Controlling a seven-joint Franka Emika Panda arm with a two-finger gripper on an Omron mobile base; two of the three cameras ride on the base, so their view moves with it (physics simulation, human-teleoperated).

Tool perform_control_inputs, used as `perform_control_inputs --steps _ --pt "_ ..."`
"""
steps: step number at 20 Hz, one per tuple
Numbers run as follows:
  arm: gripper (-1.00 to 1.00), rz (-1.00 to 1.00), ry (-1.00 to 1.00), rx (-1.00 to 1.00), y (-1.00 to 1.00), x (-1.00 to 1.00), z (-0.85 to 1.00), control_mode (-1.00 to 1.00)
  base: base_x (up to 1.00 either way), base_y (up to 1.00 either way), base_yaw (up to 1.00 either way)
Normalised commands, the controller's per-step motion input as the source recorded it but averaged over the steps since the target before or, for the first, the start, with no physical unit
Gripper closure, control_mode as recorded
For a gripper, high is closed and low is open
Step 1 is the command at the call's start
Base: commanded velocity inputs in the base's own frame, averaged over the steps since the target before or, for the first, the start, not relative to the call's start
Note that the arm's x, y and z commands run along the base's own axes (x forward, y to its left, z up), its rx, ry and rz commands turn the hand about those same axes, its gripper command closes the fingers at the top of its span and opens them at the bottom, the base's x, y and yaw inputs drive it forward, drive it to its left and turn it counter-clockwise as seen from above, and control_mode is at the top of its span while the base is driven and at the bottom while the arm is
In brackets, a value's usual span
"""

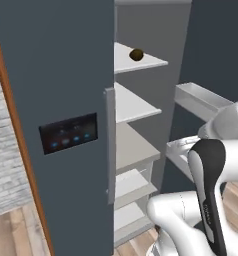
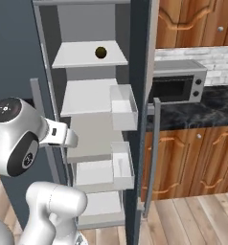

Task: Place the cold items (avocado and tangerine) from the fridge in one tupperware on the dining counter. Place the warm items (kebab skewer and hot dog) in the stove area in another tupperware.

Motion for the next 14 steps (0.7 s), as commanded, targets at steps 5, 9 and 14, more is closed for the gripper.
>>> perform_control_inputs --steps 5,9,14 --pt "-1.00 0.00 0.00 0.00 0.00 0.00 0.00 1.00 0.54 0.03 -0.09" --pt "-1.00 0.00 0.00 0.00 0.00 0.00 0.00 1.00 0.63 -0.01 -0.02" --pt "-1.00 0.00 0.00 0.00 0.00 0.00 0.00 1.00 0.71 -0.14 0.00"
